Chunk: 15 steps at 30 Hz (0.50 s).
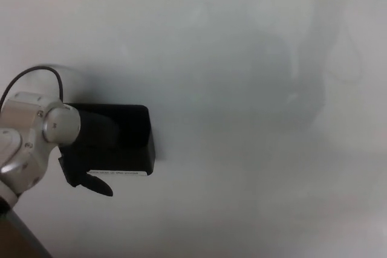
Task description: A magnetic marker holder is on the left hand side of the white board, the robot put the index and middle finger into the opening of the container and pull off the magnetic holder and hand it to a human on the left hand side.
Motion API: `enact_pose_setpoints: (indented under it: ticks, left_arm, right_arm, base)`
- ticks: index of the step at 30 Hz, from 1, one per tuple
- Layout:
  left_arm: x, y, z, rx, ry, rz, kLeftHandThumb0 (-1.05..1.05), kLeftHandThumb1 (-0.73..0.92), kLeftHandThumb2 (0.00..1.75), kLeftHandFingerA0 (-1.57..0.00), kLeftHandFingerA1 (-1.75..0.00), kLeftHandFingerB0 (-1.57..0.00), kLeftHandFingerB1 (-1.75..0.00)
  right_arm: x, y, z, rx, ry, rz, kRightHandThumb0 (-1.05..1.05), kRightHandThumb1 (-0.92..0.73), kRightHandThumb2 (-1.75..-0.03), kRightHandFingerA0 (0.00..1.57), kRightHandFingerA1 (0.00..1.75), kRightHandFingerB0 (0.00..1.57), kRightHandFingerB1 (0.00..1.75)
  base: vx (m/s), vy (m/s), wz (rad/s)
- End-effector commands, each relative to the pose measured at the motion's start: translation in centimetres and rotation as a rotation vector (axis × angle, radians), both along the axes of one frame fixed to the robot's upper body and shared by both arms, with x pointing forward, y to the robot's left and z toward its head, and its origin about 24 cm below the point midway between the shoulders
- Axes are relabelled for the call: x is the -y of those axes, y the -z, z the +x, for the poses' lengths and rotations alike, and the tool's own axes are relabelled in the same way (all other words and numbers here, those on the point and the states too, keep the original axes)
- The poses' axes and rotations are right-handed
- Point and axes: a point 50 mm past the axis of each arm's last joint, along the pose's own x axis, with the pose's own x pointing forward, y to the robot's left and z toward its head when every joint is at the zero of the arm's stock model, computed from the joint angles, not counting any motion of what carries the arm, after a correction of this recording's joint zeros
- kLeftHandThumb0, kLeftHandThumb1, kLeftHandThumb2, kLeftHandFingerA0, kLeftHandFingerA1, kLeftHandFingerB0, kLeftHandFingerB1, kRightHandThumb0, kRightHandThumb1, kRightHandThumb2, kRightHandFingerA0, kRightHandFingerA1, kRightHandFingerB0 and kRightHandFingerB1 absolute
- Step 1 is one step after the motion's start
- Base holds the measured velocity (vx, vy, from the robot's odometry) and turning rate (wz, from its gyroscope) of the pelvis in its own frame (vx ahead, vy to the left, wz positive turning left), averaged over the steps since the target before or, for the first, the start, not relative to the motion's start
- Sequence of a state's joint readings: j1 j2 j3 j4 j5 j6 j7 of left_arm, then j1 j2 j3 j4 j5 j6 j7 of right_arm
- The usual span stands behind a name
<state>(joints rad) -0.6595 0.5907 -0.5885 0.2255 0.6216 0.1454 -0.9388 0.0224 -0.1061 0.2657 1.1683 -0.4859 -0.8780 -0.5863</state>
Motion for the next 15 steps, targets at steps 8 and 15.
enact_pose_setpoints:
  ticks: [8, 15]
  left_arm:
    - [0.1, 4.4, -1.3, 0.152, 0.203, 0.141, -0.19, 0.70, 0.59, -0.69, -1.66, -0.55, -1.51]
    - [0.3, 5.0, -1.3, 0.279, 0.151, -0.042, -0.45, 0.54, 0.88, -0.89, -1.29, -0.68, -1.16]
  right_arm:
    - [0.6, -0.1, 0.3, -0.003, -0.004, -0.037, -0.38, -0.62, -0.59, 0.90, 0.60, 0.73, 0.50]
    - [0.7, -0.1, 0.7, -0.004, -0.008, -0.042, -0.40, -0.64, -0.59, 0.90, 0.59, 0.73, 0.50]
  base:
    - [0.00, 0.000, 0.00]
    - [0.00, 0.000, 0.00]
